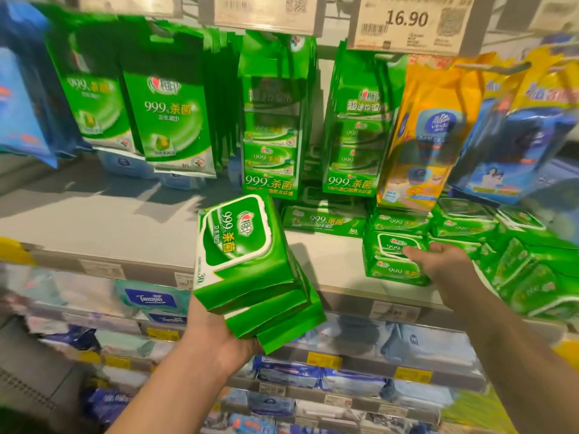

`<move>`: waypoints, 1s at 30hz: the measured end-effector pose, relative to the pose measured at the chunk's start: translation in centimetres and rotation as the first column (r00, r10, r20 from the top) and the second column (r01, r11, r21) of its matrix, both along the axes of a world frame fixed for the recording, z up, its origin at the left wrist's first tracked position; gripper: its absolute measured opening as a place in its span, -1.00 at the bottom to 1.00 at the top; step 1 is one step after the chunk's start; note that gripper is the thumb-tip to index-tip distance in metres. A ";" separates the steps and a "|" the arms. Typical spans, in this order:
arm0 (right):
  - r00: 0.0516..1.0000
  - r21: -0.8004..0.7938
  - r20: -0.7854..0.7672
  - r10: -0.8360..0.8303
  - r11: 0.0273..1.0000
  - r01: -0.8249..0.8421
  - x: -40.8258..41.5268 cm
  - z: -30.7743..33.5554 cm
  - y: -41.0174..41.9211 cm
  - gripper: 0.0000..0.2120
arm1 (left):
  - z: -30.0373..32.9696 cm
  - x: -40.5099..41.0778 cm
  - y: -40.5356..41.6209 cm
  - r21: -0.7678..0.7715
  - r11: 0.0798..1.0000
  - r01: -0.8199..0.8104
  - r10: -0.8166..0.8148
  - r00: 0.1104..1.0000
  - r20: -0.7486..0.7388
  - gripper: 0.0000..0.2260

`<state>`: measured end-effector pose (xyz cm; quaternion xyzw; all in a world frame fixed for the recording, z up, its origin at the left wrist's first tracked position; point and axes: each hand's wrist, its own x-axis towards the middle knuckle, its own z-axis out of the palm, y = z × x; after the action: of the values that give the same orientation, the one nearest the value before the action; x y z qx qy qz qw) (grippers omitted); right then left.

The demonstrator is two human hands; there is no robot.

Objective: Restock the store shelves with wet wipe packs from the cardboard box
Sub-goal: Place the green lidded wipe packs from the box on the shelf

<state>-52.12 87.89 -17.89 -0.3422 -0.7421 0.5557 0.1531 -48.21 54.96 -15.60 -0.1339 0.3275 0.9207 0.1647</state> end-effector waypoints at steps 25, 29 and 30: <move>0.845 0.599 0.368 0.388 0.596 -0.535 7.0 14.1 -23.4 -0.03 | 0.1 -0.7 0.8 0.039 0.964 0.263 -0.255 0.956 -0.145 -0.37; 0.873 0.552 0.304 0.381 0.676 -0.488 7.2 14.5 -21.3 -0.10 | -0.2 -0.5 1.2 -0.014 0.966 0.259 -0.259 0.957 -0.134 -0.28; 0.881 0.547 0.284 0.380 0.690 -0.474 7.4 14.6 -20.4 -0.14 | -0.2 -0.4 1.3 -0.007 0.965 0.261 -0.260 0.957 -0.130 -0.32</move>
<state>-44.69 67.45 -3.29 -0.1333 -0.9474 0.2838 0.0645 -48.61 56.29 -15.78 -0.0284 0.3477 0.8994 0.2635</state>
